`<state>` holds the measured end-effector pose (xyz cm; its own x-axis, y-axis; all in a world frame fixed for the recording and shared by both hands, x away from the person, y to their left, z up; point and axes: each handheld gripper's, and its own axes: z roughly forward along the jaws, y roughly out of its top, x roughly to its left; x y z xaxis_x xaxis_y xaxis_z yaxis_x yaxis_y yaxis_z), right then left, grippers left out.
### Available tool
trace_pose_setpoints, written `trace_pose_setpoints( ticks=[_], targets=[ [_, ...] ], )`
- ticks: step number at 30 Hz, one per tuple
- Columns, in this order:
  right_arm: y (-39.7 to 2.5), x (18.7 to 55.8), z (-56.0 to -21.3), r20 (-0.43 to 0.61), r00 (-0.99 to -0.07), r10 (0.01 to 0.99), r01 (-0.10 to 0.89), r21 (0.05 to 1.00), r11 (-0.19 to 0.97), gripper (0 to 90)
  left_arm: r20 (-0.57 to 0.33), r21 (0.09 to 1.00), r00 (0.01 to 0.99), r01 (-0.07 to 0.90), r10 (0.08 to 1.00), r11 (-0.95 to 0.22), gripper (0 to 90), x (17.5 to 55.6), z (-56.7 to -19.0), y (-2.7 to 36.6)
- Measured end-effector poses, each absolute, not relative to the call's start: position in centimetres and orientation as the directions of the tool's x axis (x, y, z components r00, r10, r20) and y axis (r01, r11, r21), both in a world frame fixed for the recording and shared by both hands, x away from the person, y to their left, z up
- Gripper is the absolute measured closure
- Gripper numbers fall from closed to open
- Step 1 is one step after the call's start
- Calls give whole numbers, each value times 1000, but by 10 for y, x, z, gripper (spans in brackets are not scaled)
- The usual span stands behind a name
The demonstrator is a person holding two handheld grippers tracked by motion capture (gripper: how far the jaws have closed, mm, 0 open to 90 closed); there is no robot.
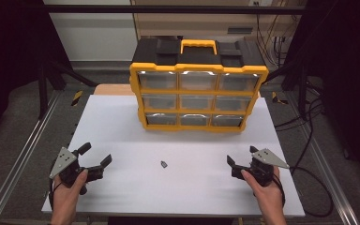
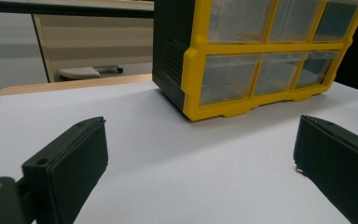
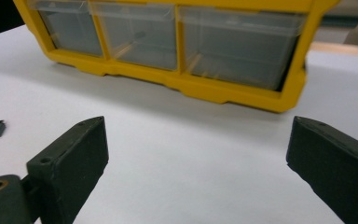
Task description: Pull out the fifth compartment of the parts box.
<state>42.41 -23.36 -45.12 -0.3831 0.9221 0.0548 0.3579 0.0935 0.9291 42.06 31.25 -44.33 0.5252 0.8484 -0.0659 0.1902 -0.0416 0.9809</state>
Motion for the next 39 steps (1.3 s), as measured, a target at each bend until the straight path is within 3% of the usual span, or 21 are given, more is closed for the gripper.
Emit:
trace_pose_setpoints(
  ticks=[5,12,25,39],
  targets=[
    [-221,438,-443,72,-377,924,381,921,84,73,-68,980,523,195,850,-42,25,421,-444,313],
    [-201,453,-428,5,-377,926,370,917,145,73,-71,980,523,195,849,-38,26,420,-444,313],
    [-177,481,-389,-240,-389,889,277,890,362,74,-70,978,524,202,849,-44,25,421,-444,313],
    [-152,497,-364,-485,-384,786,188,792,581,134,-66,977,523,205,849,-50,26,421,-444,312]
  ],
)
